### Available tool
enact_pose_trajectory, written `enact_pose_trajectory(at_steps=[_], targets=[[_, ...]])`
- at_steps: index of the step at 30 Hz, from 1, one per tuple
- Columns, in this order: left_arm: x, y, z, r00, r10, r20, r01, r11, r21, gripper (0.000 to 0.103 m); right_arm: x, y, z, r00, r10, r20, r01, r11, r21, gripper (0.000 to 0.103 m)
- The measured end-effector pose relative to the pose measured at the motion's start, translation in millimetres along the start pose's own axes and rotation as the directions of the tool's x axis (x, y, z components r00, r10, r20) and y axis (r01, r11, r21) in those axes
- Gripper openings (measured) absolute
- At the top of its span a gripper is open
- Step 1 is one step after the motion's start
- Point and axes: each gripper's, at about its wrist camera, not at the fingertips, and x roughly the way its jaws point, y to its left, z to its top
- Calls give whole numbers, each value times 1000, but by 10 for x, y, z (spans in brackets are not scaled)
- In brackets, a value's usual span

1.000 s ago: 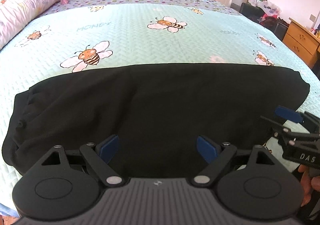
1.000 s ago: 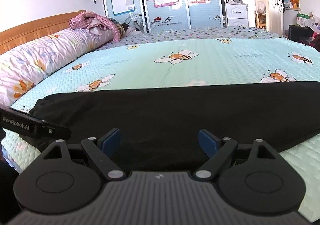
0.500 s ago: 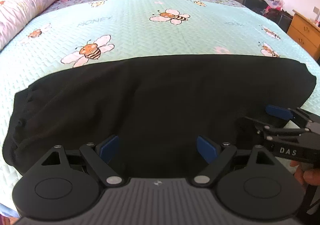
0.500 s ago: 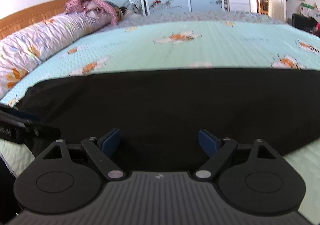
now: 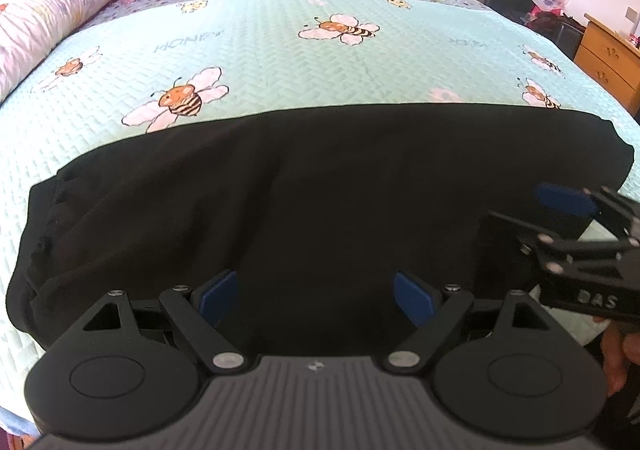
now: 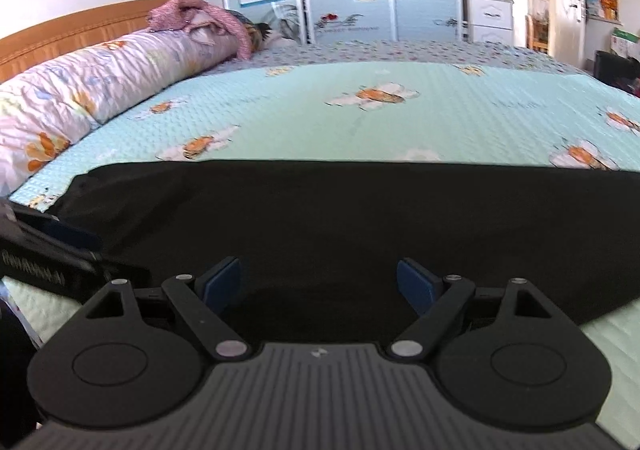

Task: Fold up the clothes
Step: 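Grasp the pants corner with the right gripper and pull it straight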

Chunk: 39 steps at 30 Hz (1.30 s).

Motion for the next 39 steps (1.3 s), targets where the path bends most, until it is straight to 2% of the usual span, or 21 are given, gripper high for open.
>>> enact_pose_trajectory(at_steps=[5, 7, 13, 16, 20, 22, 23, 25, 27, 28, 30, 31, 35, 37, 39], targets=[[10, 16, -27, 1000, 7, -9, -7, 1000, 2, 88, 170, 118, 93, 1000, 25, -17, -25, 998, -51, 86], [18, 32, -32, 1000, 9, -11, -9, 1000, 0, 88, 220, 101, 51, 999, 6, -50, -9, 998, -61, 86], [45, 63, -58, 1000, 2, -18, -2, 1000, -9, 88, 77, -247, -69, 998, -36, -44, 34, 999, -40, 87], [52, 88, -79, 1000, 0, -21, -1, 1000, -18, 88, -49, -526, -52, 994, -100, -37, 101, 995, 23, 87], [23, 157, -128, 1000, -3, -17, 2, 999, -44, 88, -358, -1046, 9, 983, -182, 28, 172, 960, 221, 87], [-7, 193, -151, 1000, -3, -14, 2, 998, -59, 88, -569, -1435, 23, 972, -225, 71, 183, 909, 373, 87], [-23, 211, -158, 1000, -3, -14, 2, 998, -67, 88, -682, -1683, -41, 965, -243, 95, 170, 861, 480, 87], [-52, 233, -169, 1000, -1, -15, 0, 997, -80, 88, -917, -2208, -211, 949, -286, 135, 118, 717, 687, 87], [-77, 231, -181, 1000, 6, -18, -7, 997, -82, 88, -1112, -2699, -417, 934, -319, 161, 38, 537, 843, 87], [-82, 220, -185, 1000, 10, -22, -12, 997, -81, 88, -1175, -2917, -550, 932, -322, 170, -11, 442, 897, 87], [-80, 196, -183, 999, 18, -30, -20, 997, -79, 88, -1262, -3264, -770, 924, -331, 192, -83, 316, 945, 87], [-78, 181, -180, 999, 20, -35, -23, 997, -79, 88, -1295, -3402, -846, 918, -344, 195, -98, 281, 955, 87], [-64, 111, -142, 998, 30, -52, -34, 996, -77, 88, -1266, -3704, -905, 915, -345, 207, -124, 248, 961, 87], [-58, 70, -113, 998, 32, -59, -36, 997, -74, 88, -1185, -3794, -856, 922, -342, 181, -97, 247, 964, 87], [-57, 22, -91, 997, 35, -63, -39, 997, -63, 88, -1083, -3864, -778, 927, -344, 152, -58, 268, 962, 87]])
